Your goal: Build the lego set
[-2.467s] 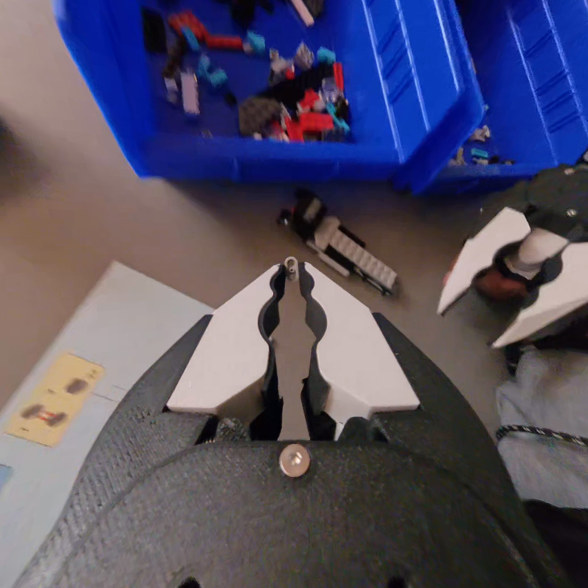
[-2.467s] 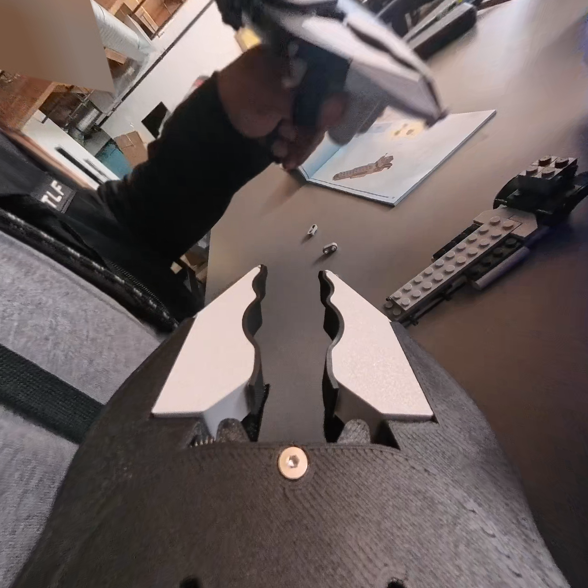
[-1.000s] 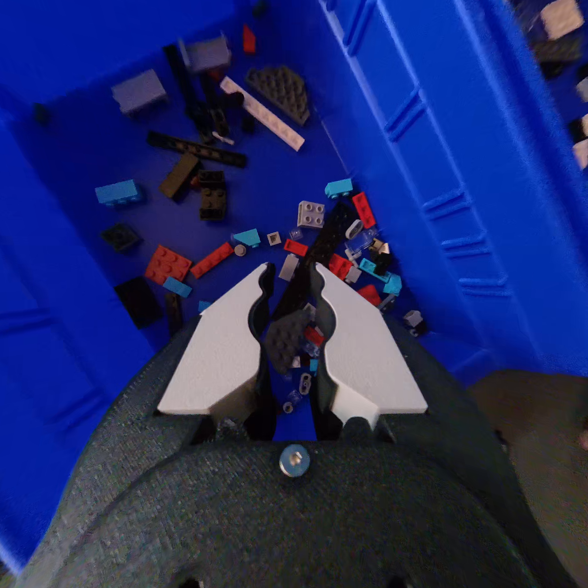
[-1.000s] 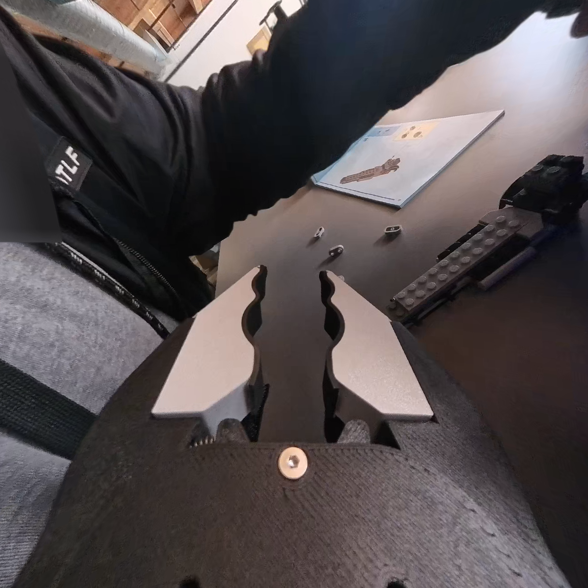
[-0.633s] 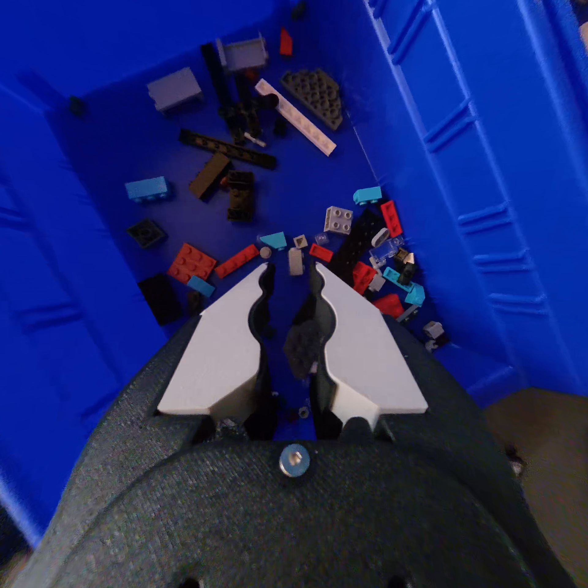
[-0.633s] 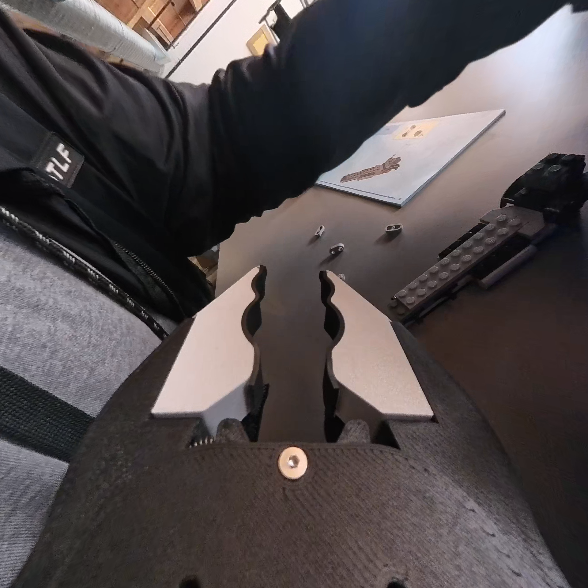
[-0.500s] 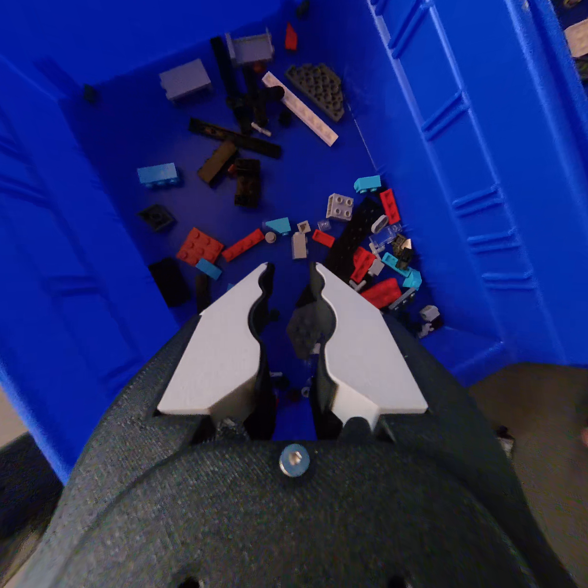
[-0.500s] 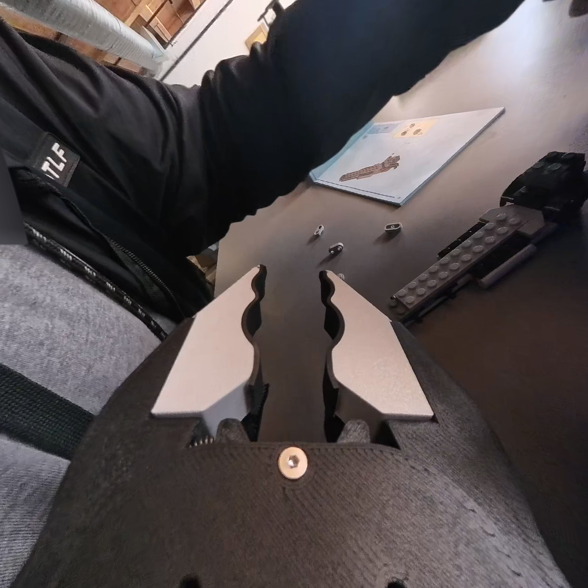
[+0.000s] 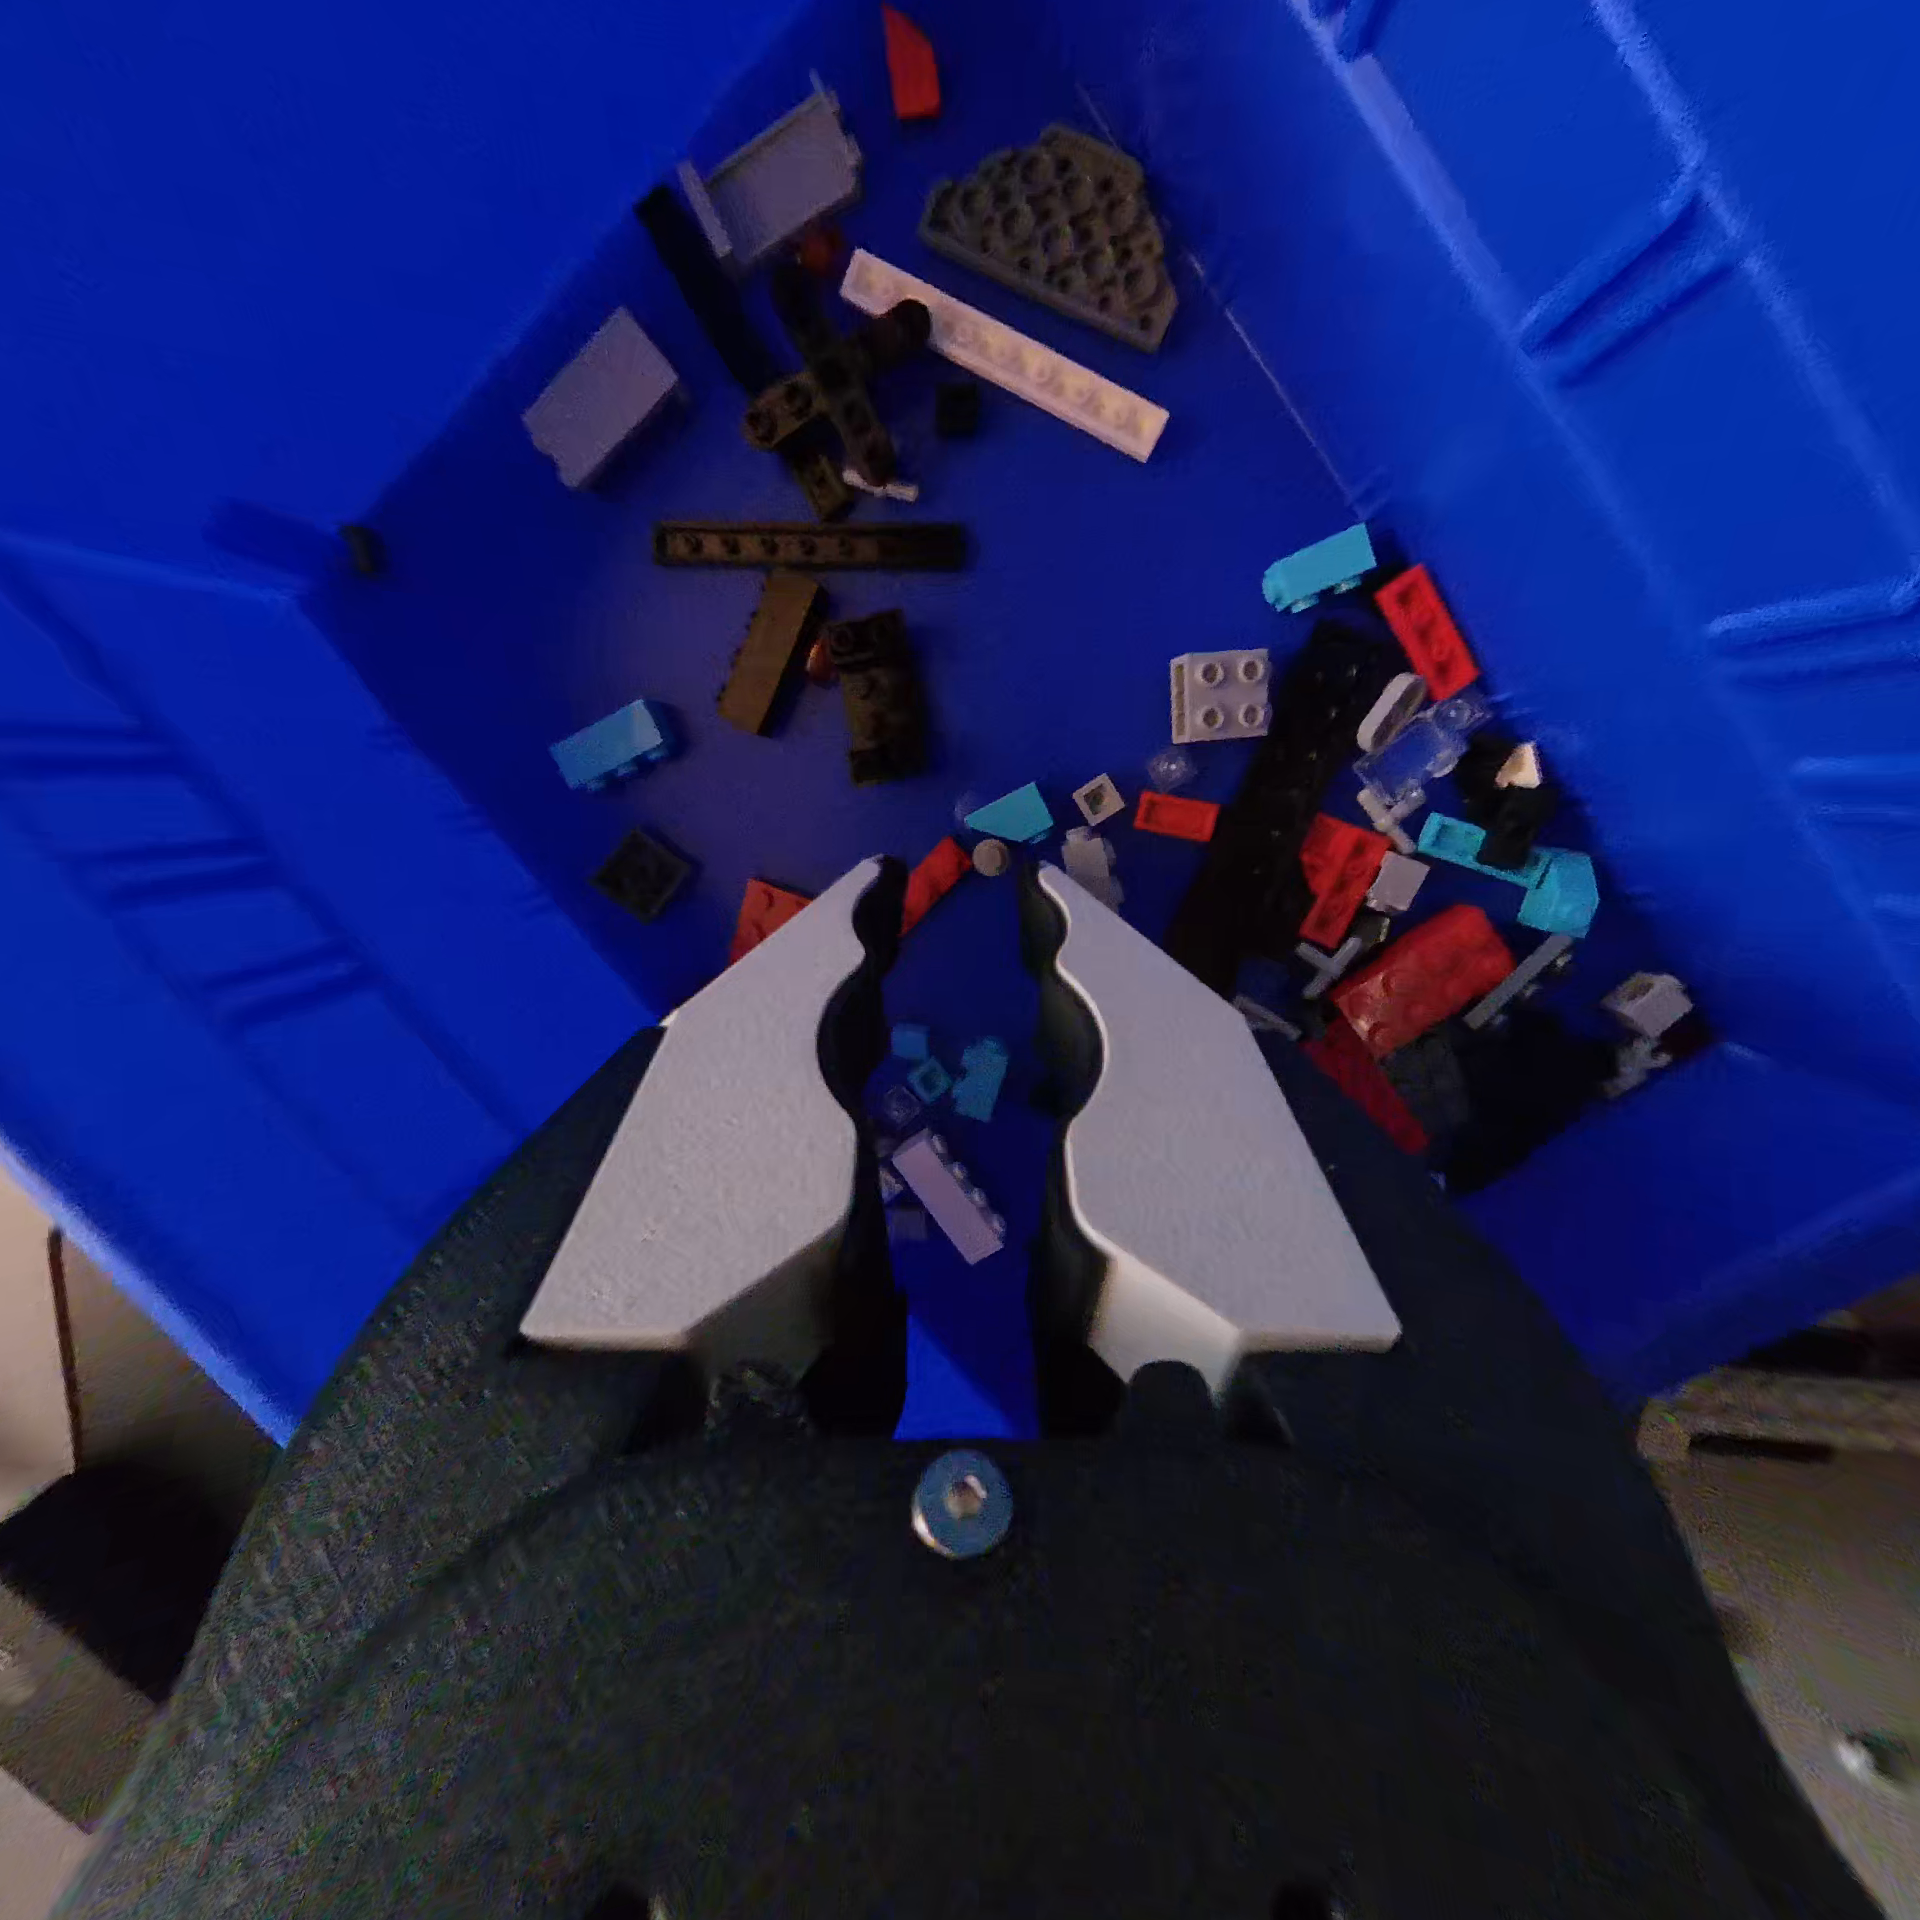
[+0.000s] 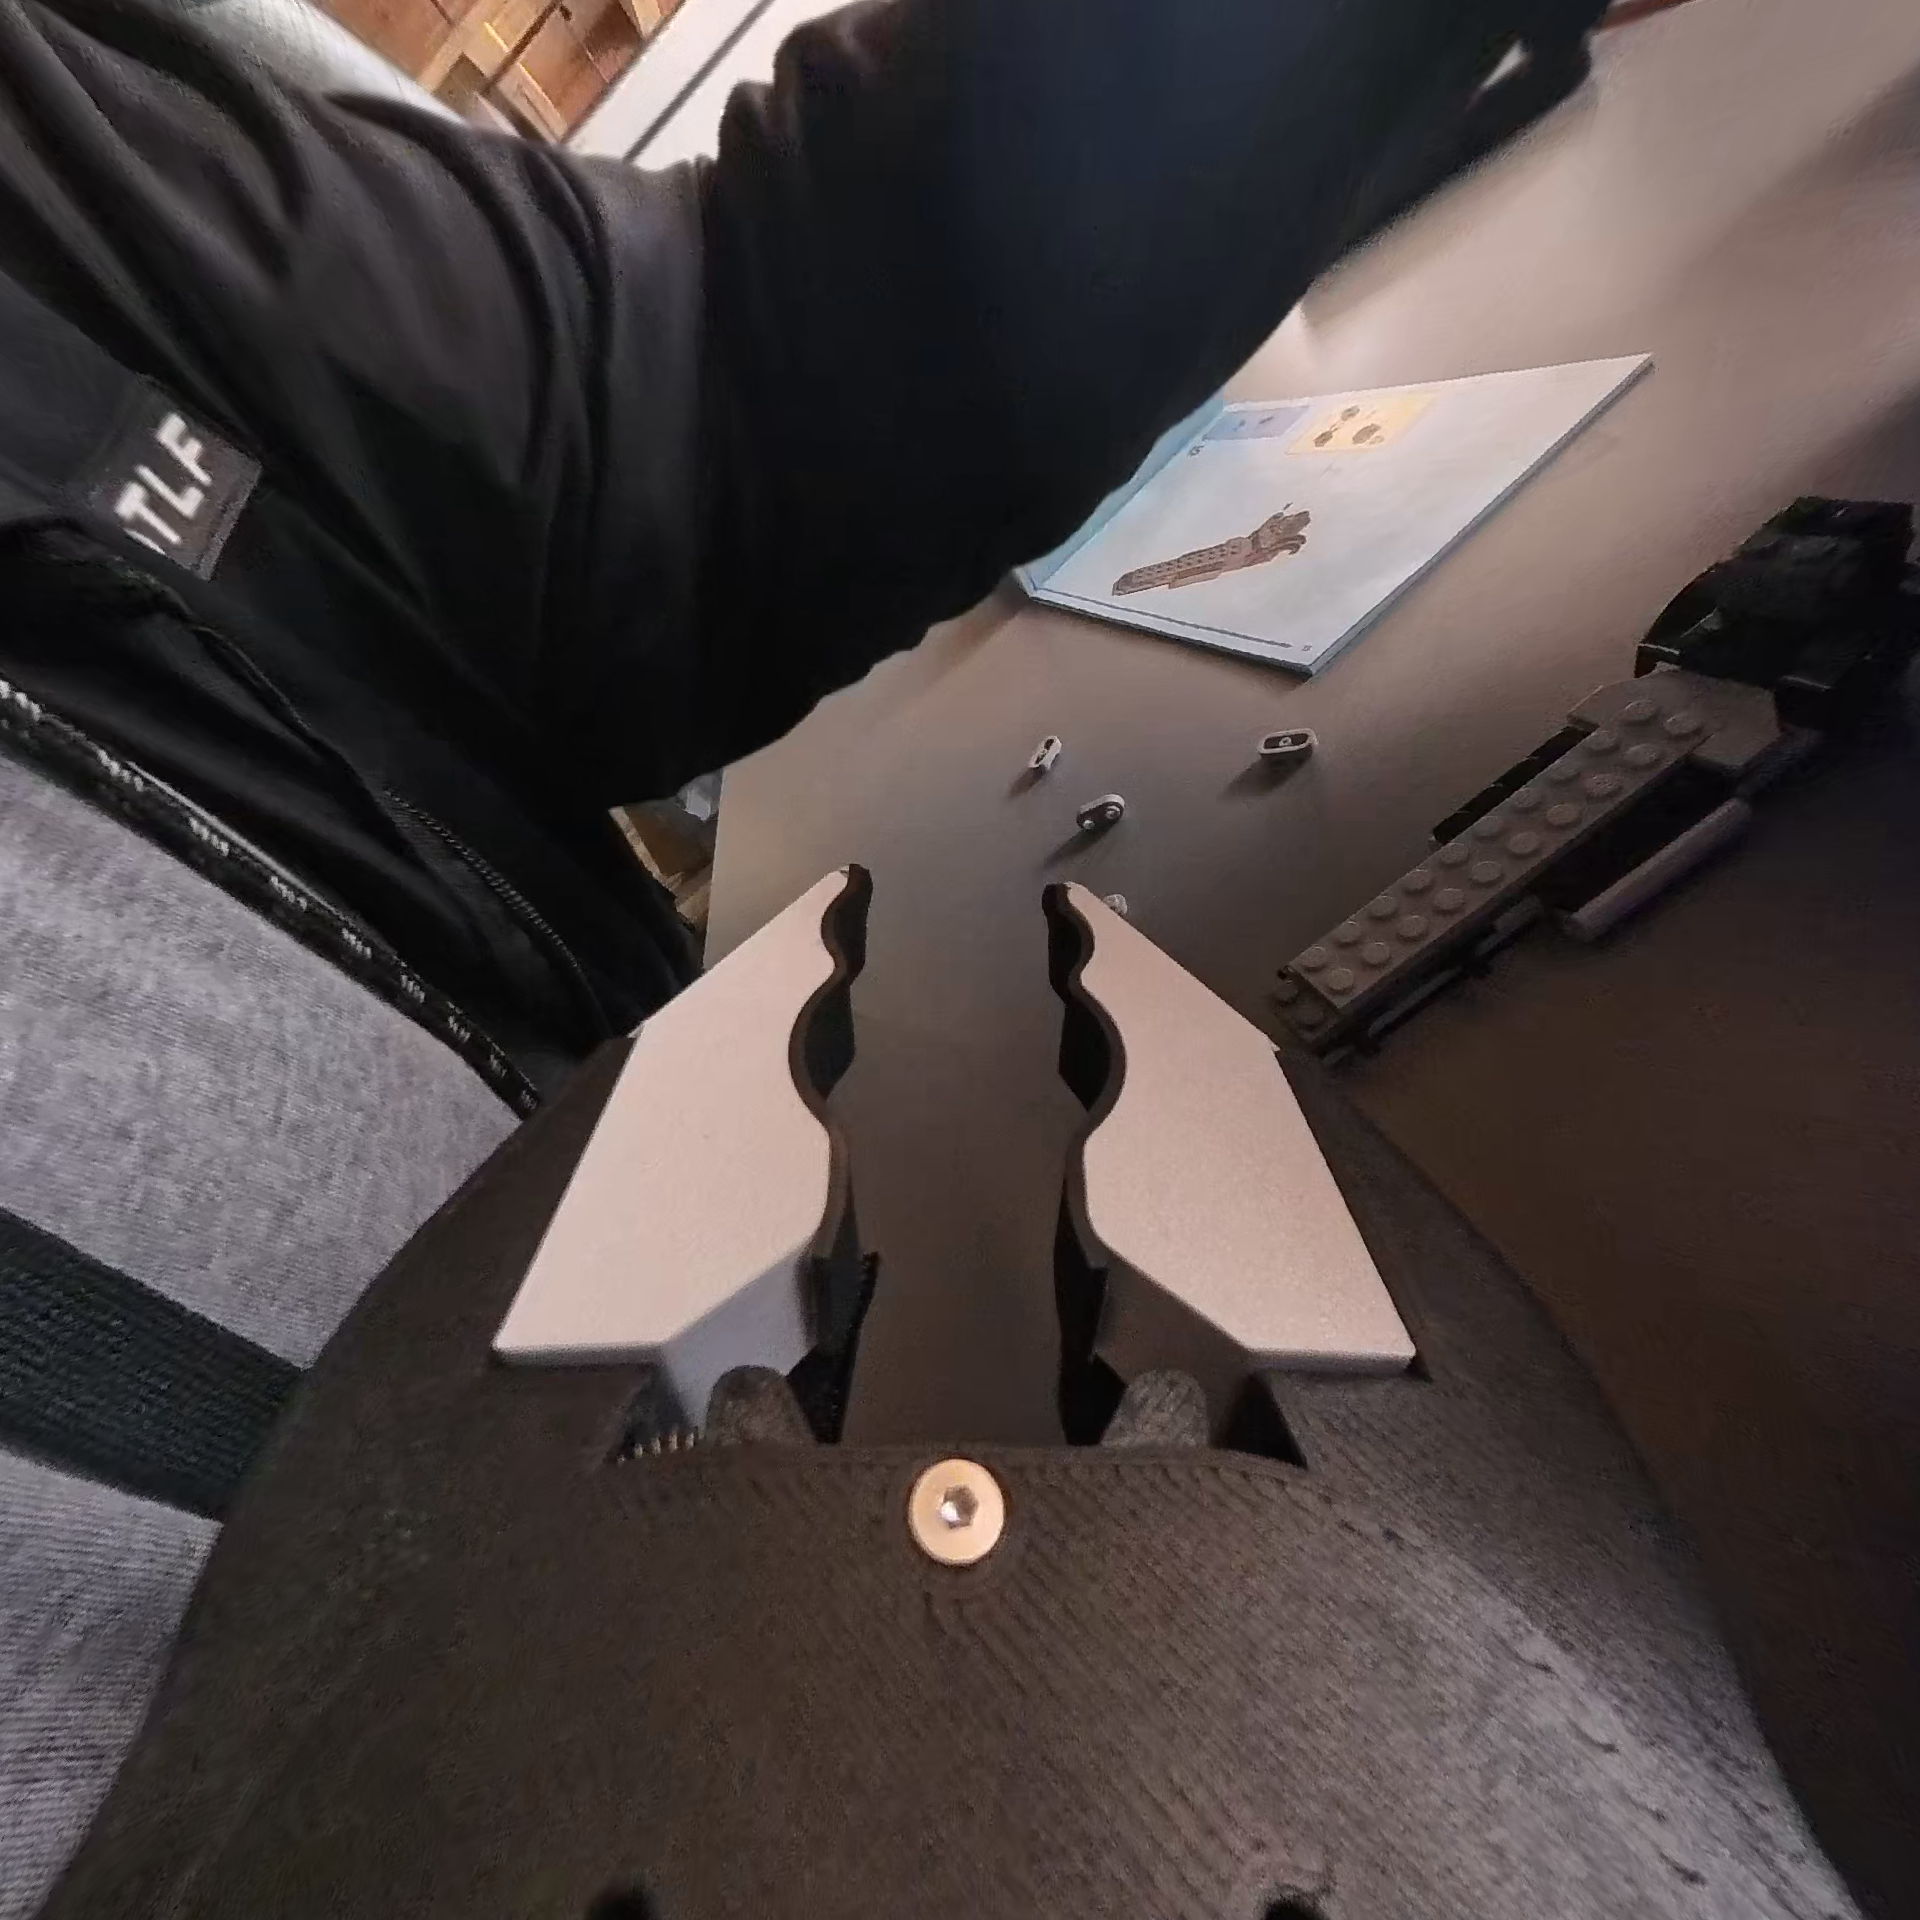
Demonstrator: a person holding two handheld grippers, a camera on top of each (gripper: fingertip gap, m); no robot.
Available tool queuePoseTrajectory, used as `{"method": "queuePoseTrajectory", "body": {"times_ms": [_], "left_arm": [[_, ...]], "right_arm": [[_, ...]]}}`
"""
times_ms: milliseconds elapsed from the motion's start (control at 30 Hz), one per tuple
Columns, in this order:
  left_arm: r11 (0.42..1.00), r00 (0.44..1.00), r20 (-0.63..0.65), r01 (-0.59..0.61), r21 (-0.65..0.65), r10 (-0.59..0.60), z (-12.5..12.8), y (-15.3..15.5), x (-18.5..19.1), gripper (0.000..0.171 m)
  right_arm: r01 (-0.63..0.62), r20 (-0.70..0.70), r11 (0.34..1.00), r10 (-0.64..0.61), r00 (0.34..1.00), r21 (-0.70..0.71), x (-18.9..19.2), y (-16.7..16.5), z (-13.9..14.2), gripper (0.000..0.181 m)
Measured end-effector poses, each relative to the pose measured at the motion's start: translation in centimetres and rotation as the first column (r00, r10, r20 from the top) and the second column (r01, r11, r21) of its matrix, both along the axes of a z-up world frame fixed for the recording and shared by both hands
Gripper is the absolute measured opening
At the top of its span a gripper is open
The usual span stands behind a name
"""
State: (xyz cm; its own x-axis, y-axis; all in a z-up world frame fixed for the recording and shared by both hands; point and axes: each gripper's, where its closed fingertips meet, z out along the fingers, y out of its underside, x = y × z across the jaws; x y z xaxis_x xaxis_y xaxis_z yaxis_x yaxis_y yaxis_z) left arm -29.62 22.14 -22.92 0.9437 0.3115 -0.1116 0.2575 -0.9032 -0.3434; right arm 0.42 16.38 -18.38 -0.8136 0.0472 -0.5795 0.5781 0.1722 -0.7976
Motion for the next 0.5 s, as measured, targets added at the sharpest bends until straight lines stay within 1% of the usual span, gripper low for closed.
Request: {"method": "queuePoseTrajectory", "body": {"times_ms": [133, 233, 500], "left_arm": [[0.991, 0.995, 0.036, 0.093, -0.091, -0.09, -0.9, -0.2, 0.1, 0.019], [0.978, 0.989, 0.028, 0.15, -0.147, -0.148, -1.4, -0.3, 0.1, 0.016], [0.959, 0.973, 0.05, 0.231, -0.163, -0.226, -1.8, 0.1, 0.4, 0.016]], "right_arm": [[-0.002, -0.002, 1.0, 0.002, 1.0, 0.0, 0.1, 0.0, 0.0, 0.036], [-0.002, 0.005, 1.0, 0.002, 1.0, -0.004, 0.1, 0.1, 0.0, 0.036], [-0.005, 0.004, 1.0, 0.005, 1.0, -0.004, 0.2, 0.2, 0.1, 0.036]]}}
